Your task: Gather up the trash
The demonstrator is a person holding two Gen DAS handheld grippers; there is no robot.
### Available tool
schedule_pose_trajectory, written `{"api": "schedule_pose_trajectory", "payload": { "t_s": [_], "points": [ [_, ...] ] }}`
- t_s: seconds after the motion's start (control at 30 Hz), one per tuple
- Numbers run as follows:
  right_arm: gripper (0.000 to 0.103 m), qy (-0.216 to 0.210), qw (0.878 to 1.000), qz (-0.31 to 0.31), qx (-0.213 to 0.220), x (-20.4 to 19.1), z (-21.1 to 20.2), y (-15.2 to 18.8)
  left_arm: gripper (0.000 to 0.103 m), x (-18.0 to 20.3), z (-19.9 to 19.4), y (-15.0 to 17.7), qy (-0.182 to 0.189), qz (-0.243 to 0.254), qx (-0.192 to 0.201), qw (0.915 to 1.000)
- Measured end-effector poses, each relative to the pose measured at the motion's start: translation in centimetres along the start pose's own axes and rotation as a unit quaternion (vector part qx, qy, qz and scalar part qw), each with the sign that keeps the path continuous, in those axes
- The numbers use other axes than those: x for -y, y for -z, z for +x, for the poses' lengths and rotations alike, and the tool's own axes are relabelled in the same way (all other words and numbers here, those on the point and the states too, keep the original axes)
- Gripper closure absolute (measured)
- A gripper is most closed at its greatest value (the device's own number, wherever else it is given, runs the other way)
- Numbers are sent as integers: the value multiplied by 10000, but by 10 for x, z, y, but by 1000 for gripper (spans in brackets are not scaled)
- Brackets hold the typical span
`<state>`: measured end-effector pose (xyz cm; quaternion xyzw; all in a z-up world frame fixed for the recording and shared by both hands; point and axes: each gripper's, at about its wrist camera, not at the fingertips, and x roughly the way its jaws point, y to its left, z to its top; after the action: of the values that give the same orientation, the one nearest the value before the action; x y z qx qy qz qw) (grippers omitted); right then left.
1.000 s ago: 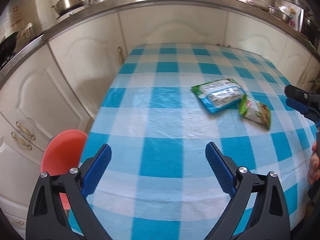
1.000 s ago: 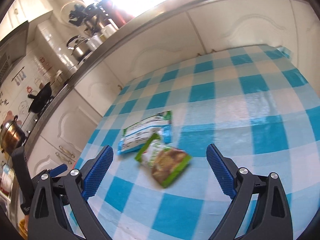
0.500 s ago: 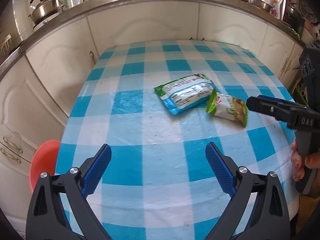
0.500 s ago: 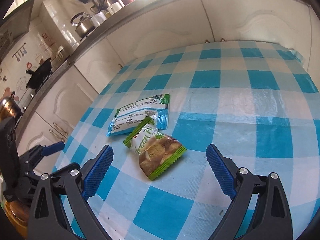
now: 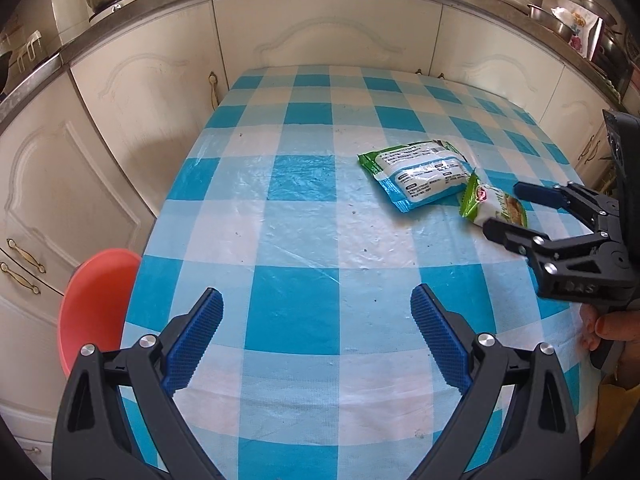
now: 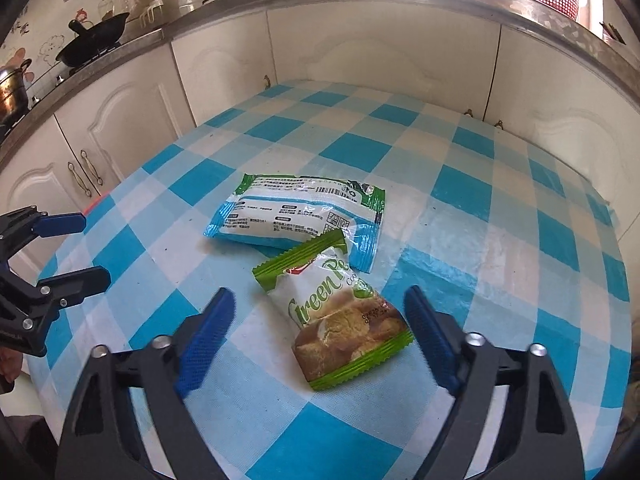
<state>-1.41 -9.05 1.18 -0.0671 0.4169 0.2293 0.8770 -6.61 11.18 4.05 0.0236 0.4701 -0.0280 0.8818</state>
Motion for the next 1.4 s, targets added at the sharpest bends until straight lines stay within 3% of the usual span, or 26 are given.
{"api": "schedule_pose_trajectory", "payload": {
  "t_s": [0.53, 0.63, 0.77, 0.93, 1.13, 1.2, 1.4],
  "points": [
    [52, -83, 9989, 449, 82, 19, -5, 0, 8, 16, 9, -8, 264, 195, 72, 9994],
    [60, -137, 9978, 640, 104, 26, -6, 2, 8, 24, 14, -11, 298, 293, 56, 9991],
    [61, -103, 9964, 836, 105, 36, -8, 3, 8, 41, 16, -16, 370, 704, 127, 9967],
    [61, 153, 9937, 1104, 136, 57, -12, 7, 8, 74, 24, -32, 561, 1618, 227, 9850],
    [56, 348, 9869, 1567, 179, 90, -21, 17, 8, 96, 47, -62, 760, 2360, 216, 9685],
    [45, 343, 9841, 1735, 172, 99, -22, 21, 8, 101, 59, -69, 659, 2672, 118, 9613],
    [27, 342, 9808, 1906, 221, 109, -27, 25, 8, 103, 88, -96, 1024, 2957, -326, 9492]
  ]
}}
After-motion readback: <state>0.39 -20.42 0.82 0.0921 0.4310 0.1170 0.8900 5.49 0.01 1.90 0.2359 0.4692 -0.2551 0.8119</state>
